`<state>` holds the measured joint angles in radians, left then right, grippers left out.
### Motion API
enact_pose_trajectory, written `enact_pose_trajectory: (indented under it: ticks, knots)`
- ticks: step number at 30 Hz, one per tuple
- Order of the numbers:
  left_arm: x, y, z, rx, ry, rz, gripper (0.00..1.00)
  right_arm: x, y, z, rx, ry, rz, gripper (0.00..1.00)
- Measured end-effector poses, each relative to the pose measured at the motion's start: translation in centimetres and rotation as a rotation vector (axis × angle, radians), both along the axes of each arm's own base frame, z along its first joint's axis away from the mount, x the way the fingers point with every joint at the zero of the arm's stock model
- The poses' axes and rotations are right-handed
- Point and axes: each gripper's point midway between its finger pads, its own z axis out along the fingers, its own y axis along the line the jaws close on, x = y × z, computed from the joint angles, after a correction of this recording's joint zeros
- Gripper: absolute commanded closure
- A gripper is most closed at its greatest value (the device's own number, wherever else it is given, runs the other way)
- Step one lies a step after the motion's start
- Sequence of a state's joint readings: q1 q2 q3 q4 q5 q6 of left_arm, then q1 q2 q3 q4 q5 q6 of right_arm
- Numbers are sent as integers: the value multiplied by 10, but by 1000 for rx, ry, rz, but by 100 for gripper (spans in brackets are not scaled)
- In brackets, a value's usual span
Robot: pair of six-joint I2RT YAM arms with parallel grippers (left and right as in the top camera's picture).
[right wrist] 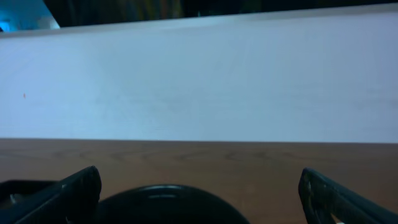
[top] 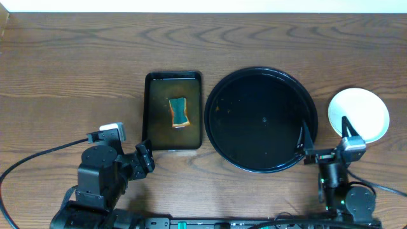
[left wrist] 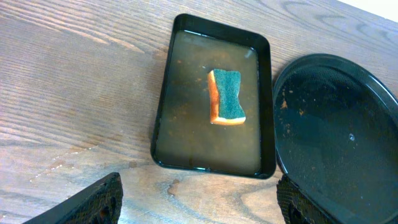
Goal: Clean dirty plates on tray and stack at the side
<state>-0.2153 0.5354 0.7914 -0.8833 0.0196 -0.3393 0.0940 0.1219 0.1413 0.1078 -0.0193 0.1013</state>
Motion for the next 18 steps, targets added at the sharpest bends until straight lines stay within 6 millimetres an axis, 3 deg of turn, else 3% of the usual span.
enact_pose_trajectory:
  ticks: [11,18]
  knots:
    - [0,0,0,0,0,1,20,1,4,-81,-88,180,11,1]
    - [0,0,0,0,0,0,20,1,3,-85,-116,191,10,1]
